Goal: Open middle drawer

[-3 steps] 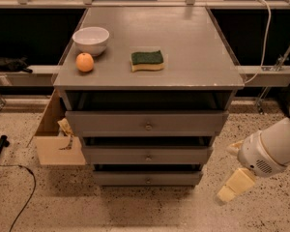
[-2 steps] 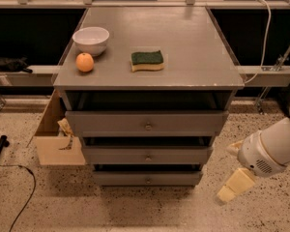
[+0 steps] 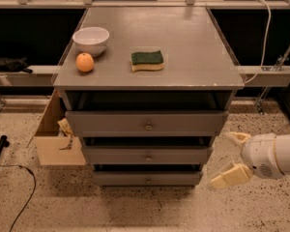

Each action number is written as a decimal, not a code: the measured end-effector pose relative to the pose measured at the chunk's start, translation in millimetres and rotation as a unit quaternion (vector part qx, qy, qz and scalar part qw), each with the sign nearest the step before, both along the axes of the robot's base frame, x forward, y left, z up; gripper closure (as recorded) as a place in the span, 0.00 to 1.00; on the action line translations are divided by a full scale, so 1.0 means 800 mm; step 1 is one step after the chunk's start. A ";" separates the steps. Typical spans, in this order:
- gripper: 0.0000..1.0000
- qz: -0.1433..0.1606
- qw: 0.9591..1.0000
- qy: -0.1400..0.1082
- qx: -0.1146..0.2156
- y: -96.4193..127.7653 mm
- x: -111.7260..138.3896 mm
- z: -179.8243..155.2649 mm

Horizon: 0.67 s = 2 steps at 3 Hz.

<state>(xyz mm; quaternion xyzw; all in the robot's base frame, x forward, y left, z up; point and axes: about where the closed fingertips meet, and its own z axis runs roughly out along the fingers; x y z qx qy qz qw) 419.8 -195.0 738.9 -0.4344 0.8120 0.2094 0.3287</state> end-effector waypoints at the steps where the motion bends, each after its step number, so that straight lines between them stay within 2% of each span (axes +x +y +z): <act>1: 0.00 -0.028 0.997 -0.060 0.034 0.000 0.023 0.018; 2: 0.00 -0.028 0.997 -0.061 0.034 0.000 0.024 0.018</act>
Offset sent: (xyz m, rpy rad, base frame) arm 0.0157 0.0003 0.0112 0.0581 -0.0990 -0.0464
